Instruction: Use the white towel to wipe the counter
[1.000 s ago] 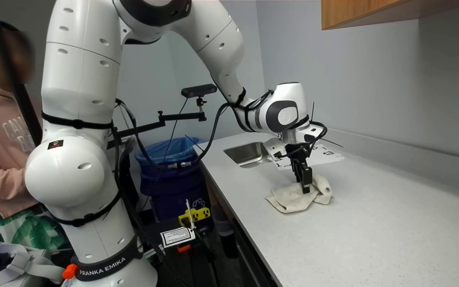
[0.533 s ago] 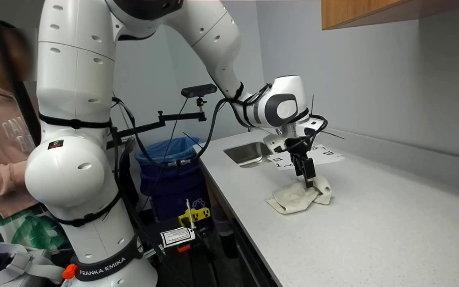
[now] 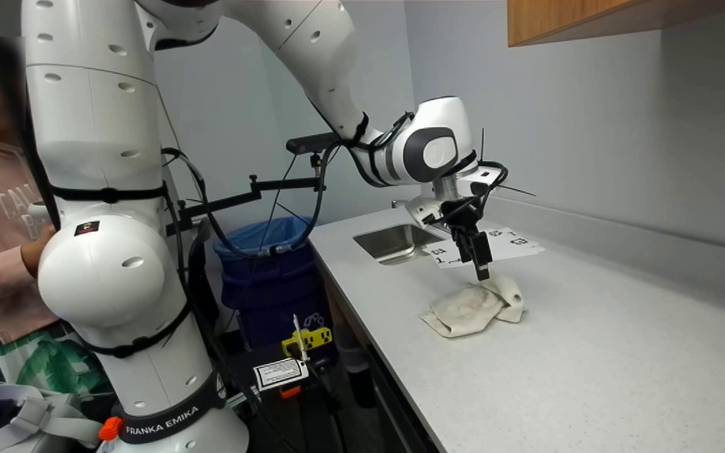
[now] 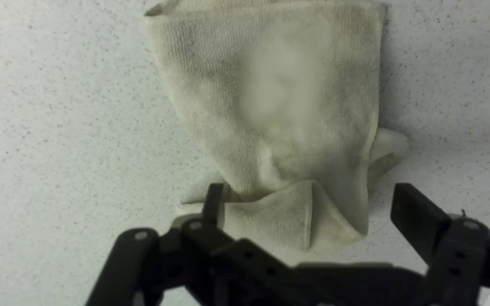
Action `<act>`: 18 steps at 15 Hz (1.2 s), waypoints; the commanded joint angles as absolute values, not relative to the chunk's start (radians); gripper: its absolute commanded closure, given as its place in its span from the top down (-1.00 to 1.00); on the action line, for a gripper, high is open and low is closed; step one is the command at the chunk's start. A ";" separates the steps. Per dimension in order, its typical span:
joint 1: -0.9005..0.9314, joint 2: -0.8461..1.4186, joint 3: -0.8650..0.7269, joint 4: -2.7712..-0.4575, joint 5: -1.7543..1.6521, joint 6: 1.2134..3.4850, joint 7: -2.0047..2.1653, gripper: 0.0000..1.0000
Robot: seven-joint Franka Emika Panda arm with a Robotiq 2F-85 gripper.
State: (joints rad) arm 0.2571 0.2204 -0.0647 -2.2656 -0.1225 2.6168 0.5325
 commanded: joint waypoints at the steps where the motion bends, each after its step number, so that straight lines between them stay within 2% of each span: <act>1: 0.223 0.114 -0.040 -2.344 -0.144 2.607 0.506 1.00; 13: 0.156 -0.016 -0.003 -2.413 -0.191 2.612 0.535 1.00; 18: 0.140 0.010 0.009 -2.389 -0.172 2.615 0.519 1.00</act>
